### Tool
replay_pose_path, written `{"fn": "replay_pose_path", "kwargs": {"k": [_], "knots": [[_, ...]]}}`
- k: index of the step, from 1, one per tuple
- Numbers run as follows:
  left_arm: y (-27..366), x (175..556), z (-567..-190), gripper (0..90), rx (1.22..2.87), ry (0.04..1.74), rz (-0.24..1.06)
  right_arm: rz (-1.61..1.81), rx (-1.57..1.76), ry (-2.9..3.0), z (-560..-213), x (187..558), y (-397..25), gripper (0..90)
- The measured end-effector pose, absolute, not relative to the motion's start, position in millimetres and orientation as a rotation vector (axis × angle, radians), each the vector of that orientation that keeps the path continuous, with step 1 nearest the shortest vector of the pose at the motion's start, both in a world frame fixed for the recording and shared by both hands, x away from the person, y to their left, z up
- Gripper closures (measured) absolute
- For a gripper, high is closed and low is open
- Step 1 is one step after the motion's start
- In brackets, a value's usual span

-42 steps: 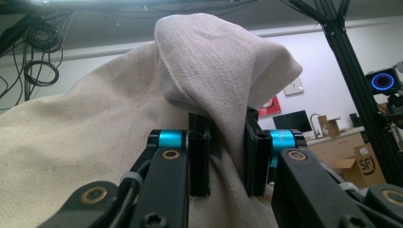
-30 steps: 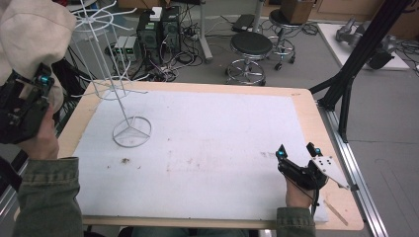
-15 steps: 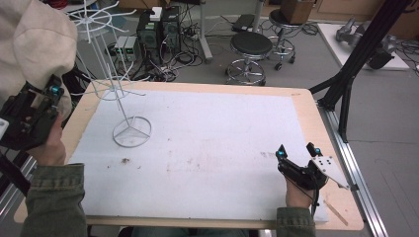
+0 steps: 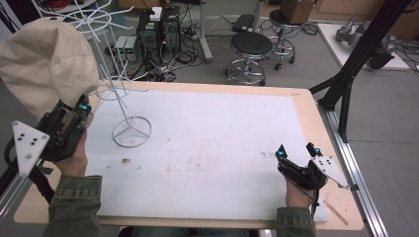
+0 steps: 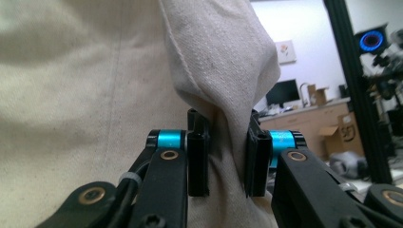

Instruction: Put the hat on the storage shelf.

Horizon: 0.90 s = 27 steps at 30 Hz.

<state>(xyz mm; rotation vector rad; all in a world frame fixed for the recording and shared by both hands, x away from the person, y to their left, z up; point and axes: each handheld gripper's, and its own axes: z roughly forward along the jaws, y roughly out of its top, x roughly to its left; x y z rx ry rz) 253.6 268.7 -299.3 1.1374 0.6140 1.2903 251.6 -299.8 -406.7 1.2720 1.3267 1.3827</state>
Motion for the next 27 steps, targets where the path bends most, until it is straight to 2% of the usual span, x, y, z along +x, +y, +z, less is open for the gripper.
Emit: {"fn": "replay_pose_path", "kwargs": {"k": [9, 20, 27], "knots": [[255, 266, -325, 73.8, 1.174, 0.693, 1.258, 1.385, 1.272, 1.330, -407, 252, -300, 3.9], [255, 269, -330, 72.6, 1.188, 0.721, 1.242, 1.387, 1.277, 1.332, -407, 251, -300, 3.9], [259, 271, -331, 63.8, 1.183, 0.758, 1.207, 1.384, 1.270, 1.331, -407, 252, -300, 3.9]]}}
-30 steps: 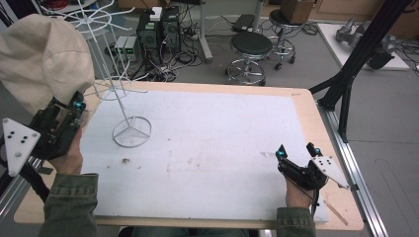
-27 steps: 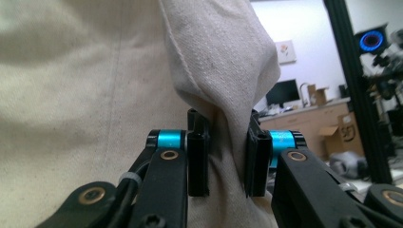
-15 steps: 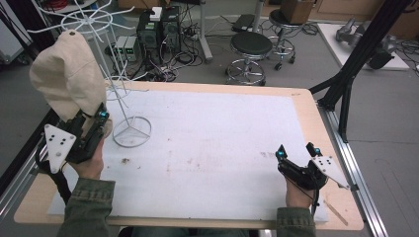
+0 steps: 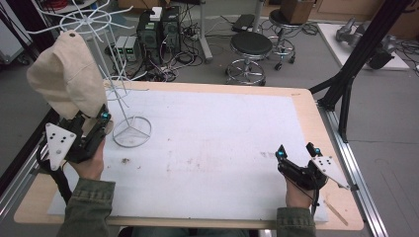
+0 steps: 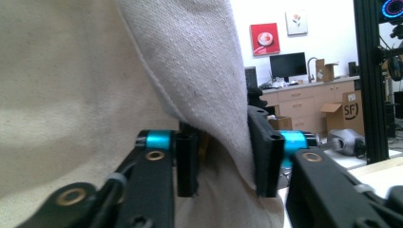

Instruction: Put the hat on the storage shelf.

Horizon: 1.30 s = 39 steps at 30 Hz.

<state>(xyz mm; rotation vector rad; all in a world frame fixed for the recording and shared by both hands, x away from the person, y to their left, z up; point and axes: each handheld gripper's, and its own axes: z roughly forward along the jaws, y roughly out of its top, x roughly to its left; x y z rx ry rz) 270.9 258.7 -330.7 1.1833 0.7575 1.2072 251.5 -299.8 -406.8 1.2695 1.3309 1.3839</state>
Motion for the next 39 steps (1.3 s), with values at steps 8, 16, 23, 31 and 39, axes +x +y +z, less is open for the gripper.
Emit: {"fn": "replay_pose_path", "kwargs": {"k": [8, 16, 23, 31, 39], "knots": [[267, 270, -331, 52.4, 1.181, 0.796, 1.165, 1.385, 1.273, 1.332, -407, 252, -299, 3.9], [270, 269, -326, 40.6, 1.205, 0.832, 1.119, 1.386, 1.273, 1.333, -407, 252, -299, 3.9], [274, 269, -323, 26.9, 1.199, 0.865, 1.106, 1.386, 1.273, 1.334, -407, 252, -299, 3.9], [281, 265, -319, 22.6, 1.221, 0.856, 1.089, 1.386, 1.271, 1.337, -407, 252, -299, 3.9], [289, 254, -316, 19.0, 1.236, 0.823, 1.066, 1.388, 1.274, 1.336, -407, 252, -299, 3.9]]}}
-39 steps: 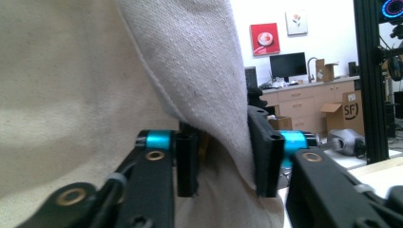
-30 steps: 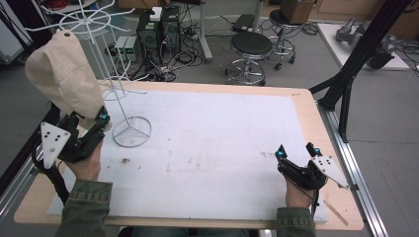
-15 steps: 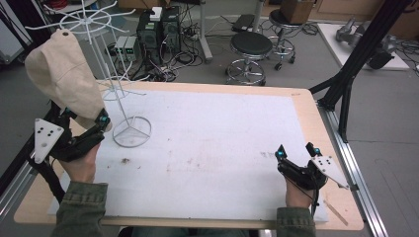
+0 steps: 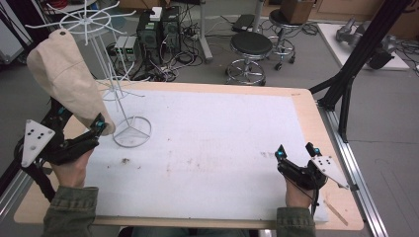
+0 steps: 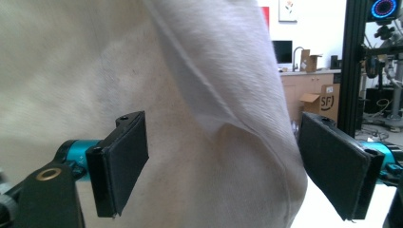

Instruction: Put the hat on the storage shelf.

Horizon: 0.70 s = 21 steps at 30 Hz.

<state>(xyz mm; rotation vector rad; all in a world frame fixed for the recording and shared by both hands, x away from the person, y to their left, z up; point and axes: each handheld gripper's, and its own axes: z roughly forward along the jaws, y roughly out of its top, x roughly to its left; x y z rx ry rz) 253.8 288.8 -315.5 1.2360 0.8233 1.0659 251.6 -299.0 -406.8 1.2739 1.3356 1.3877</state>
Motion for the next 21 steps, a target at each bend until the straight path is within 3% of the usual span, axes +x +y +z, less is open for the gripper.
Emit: {"fn": "replay_pose_path", "kwargs": {"k": [21], "knots": [[328, 231, -348, 19.4, 1.177, 0.931, 1.064, 1.388, 1.269, 1.330, -407, 251, -298, 3.9]]}}
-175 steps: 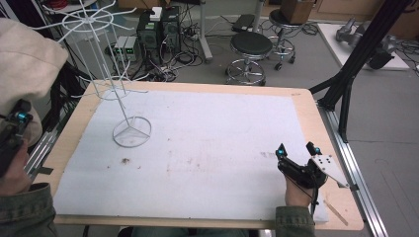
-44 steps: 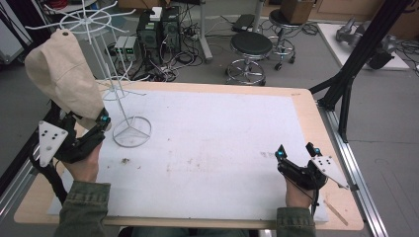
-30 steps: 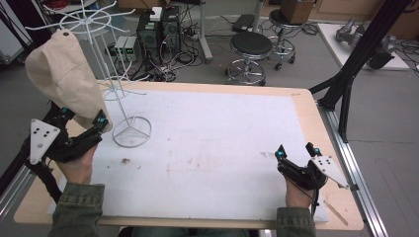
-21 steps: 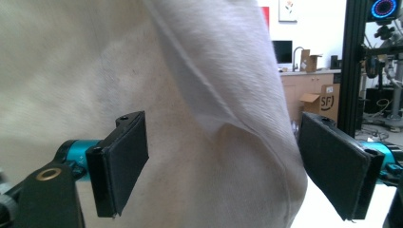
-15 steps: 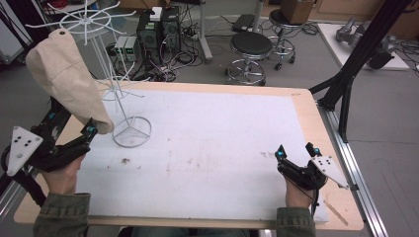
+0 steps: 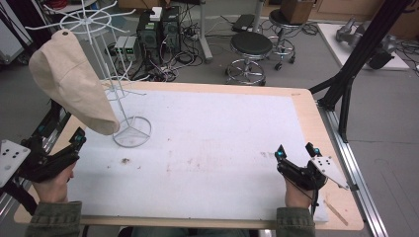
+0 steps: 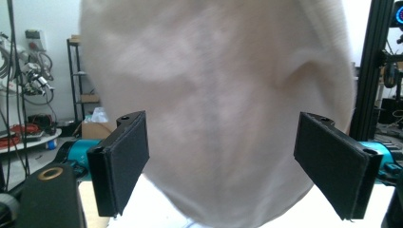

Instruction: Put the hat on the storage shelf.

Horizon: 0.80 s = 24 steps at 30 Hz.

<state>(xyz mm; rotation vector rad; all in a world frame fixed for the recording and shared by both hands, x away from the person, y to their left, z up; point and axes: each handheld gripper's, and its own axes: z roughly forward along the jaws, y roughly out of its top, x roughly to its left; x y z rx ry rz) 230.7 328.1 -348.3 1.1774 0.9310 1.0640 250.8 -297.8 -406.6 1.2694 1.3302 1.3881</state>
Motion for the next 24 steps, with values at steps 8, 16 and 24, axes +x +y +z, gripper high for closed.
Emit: {"fn": "replay_pose_path", "kwargs": {"k": [8, 16, 24], "knots": [[334, 230, -368, 20.1, 1.185, 0.960, 1.105, 1.388, 1.276, 1.331, -407, 251, -297, 3.9], [341, 233, -394, 20.2, 1.230, 1.025, 1.091, 1.391, 1.276, 1.333, -407, 250, -297, 3.9], [351, 235, -413, 21.5, 1.219, 1.046, 1.096, 1.391, 1.273, 1.336, -407, 251, -297, 3.9]]}}
